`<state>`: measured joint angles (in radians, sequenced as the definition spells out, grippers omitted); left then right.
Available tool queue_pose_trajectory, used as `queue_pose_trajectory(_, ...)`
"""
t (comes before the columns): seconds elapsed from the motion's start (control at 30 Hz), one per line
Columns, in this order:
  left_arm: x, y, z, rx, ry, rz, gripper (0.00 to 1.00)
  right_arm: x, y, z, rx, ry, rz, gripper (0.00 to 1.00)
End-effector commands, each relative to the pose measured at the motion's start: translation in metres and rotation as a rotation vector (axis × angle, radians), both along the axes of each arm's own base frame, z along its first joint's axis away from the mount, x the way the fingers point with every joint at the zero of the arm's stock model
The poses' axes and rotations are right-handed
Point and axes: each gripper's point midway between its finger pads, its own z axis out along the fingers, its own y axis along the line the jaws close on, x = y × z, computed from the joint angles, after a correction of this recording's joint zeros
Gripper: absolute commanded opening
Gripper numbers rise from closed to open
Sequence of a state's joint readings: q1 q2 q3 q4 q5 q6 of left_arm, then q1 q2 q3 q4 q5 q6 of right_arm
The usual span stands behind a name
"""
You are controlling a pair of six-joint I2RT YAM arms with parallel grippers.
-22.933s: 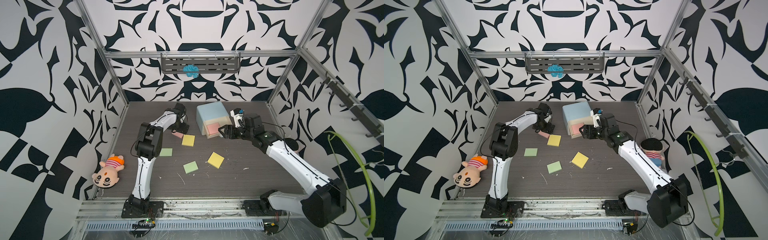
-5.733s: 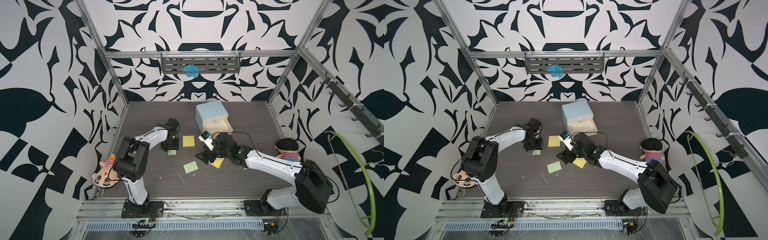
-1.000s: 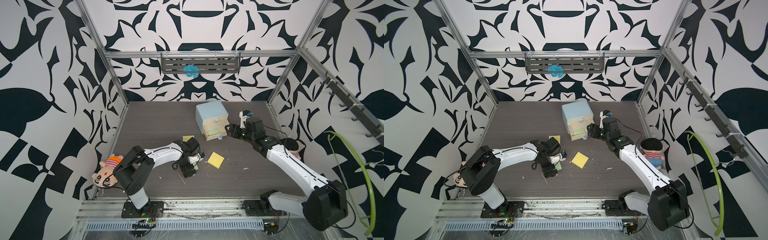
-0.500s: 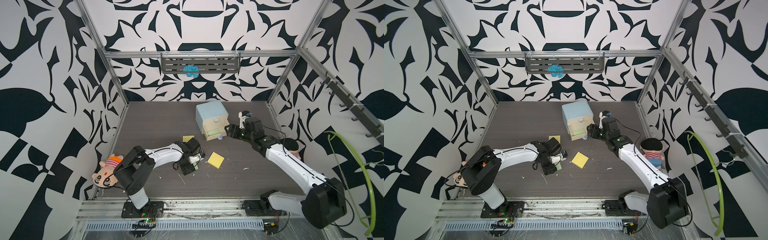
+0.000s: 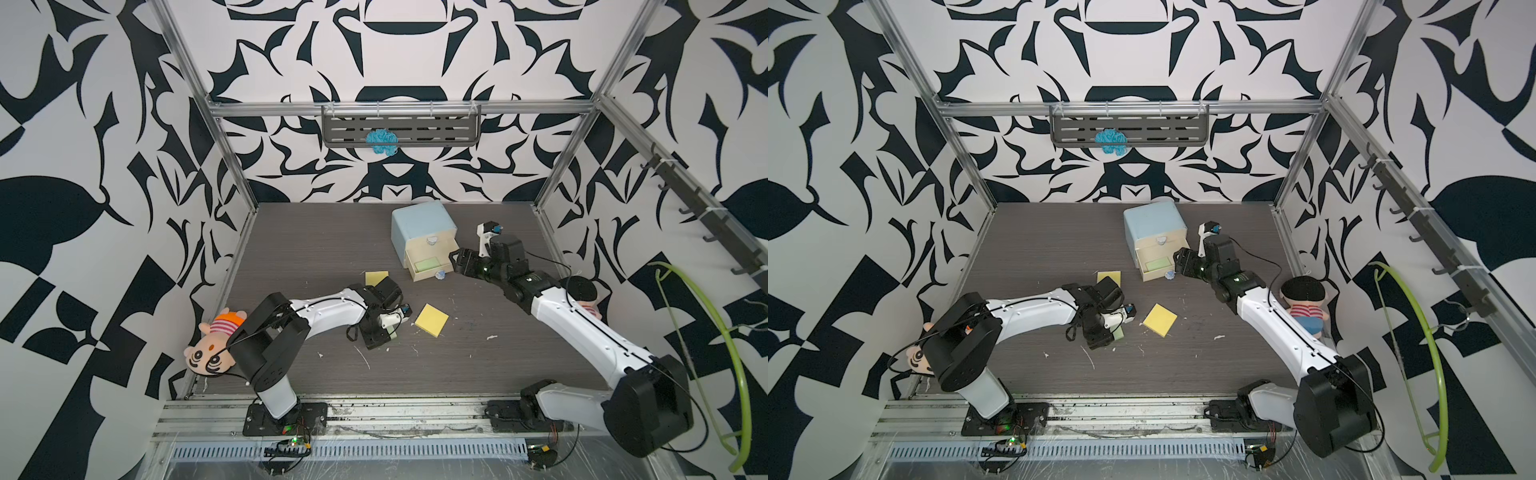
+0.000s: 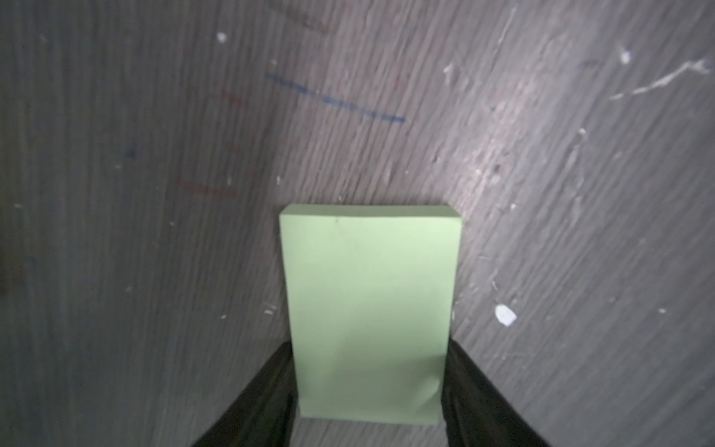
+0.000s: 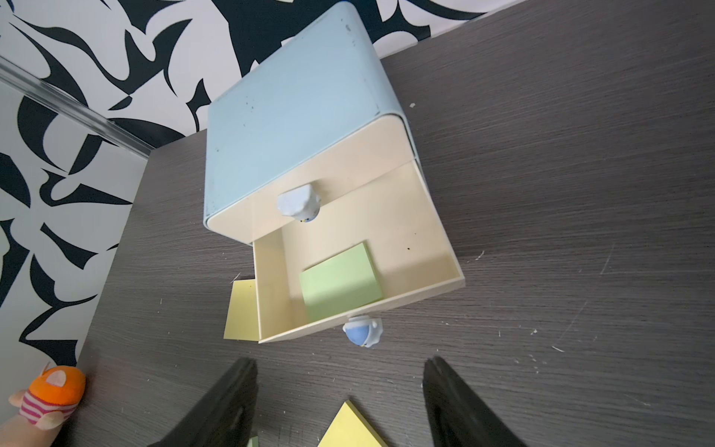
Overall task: Please put the sticky notes in the drawer by color
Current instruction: Pick up the sticky notes from the center of the board.
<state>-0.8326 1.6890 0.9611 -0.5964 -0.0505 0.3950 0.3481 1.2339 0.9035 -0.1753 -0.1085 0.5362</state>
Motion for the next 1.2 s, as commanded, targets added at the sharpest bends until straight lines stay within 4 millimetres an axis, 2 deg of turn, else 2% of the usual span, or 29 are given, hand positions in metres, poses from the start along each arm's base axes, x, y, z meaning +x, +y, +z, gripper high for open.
queue_pose_trajectory(0.0,-0.008,0.017,-0.023,0.073,0.019,0.002,0.59,-0.001,-0.001,0.014,0.016,-0.035,-0.002,0.73)
queue_pose_trajectory(0.13,-0.007,0.016,-0.022,0.07,0.022,0.008,0.53,-0.002,-0.003,0.011,0.013,-0.03,-0.006,0.73)
queue_pose_trajectory(0.43,-0.007,0.012,-0.017,0.043,0.016,0.009,0.55,-0.01,0.003,0.008,0.041,-0.007,0.028,0.73)
queue_pose_trajectory(0.53,-0.006,0.005,-0.008,0.002,0.005,0.007,0.55,-0.022,0.019,0.007,0.109,0.017,0.121,0.73)
queue_pose_trajectory(0.67,-0.005,-0.004,0.007,-0.064,-0.011,0.001,0.55,-0.053,0.047,-0.002,0.231,0.111,0.302,0.73)
queue_pose_trajectory(0.8,-0.003,-0.013,0.026,-0.132,-0.036,-0.006,0.56,-0.081,0.059,-0.017,0.314,0.216,0.389,0.73)
queue_pose_trajectory(1.0,-0.003,-0.027,0.054,-0.24,-0.058,-0.025,0.56,-0.101,0.071,-0.046,0.492,0.318,0.411,0.73)
queue_pose_trajectory(1.17,-0.005,-0.039,0.076,-0.323,-0.069,-0.049,0.56,-0.113,0.095,-0.067,0.551,0.384,0.473,0.72)
